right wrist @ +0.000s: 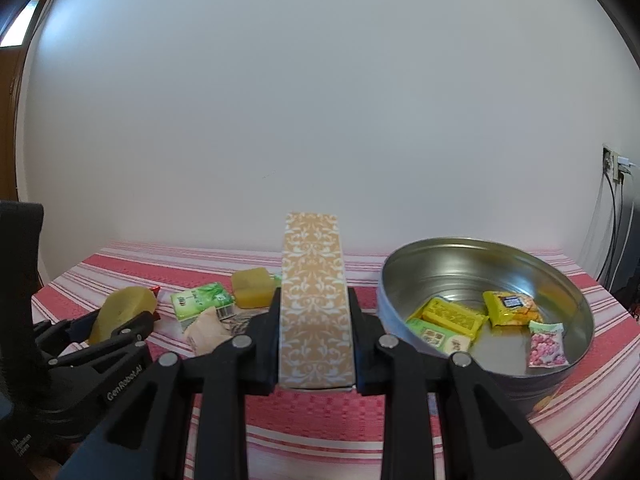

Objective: Organize objects
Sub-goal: 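Carry the wafer box and sponge cake over the tin and open both grippers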

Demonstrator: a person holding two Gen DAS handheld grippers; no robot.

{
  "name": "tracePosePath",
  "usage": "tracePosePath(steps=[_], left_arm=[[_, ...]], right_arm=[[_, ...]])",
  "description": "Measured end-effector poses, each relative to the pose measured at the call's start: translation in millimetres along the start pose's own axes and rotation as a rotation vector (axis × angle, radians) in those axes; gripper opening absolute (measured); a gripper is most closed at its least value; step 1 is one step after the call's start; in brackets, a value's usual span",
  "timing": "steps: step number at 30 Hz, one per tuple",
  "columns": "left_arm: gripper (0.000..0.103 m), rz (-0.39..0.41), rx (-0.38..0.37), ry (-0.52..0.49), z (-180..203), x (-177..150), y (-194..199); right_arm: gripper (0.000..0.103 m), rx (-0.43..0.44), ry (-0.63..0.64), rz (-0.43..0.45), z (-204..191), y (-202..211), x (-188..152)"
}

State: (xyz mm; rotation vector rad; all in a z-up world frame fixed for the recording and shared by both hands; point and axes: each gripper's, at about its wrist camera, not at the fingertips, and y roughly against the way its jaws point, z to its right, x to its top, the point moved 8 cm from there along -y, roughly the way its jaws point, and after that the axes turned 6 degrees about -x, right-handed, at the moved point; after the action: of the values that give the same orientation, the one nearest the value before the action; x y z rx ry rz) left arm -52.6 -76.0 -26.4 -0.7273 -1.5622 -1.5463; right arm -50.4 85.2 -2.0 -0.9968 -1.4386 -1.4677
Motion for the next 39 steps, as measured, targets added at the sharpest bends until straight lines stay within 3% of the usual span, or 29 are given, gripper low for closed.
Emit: tracePosePath(steps=[23, 39], left_arm=[[0.049, 0.016, -0.076, -0.054, 88, 9, 10], [0.049, 0.042, -0.144, -0.110, 159, 21, 15]], right_arm=[[0.026, -0.095, -0.050, 0.037, 76, 10, 5], [0.026, -0.200, -0.075, 0.050, 152, 4, 15]])
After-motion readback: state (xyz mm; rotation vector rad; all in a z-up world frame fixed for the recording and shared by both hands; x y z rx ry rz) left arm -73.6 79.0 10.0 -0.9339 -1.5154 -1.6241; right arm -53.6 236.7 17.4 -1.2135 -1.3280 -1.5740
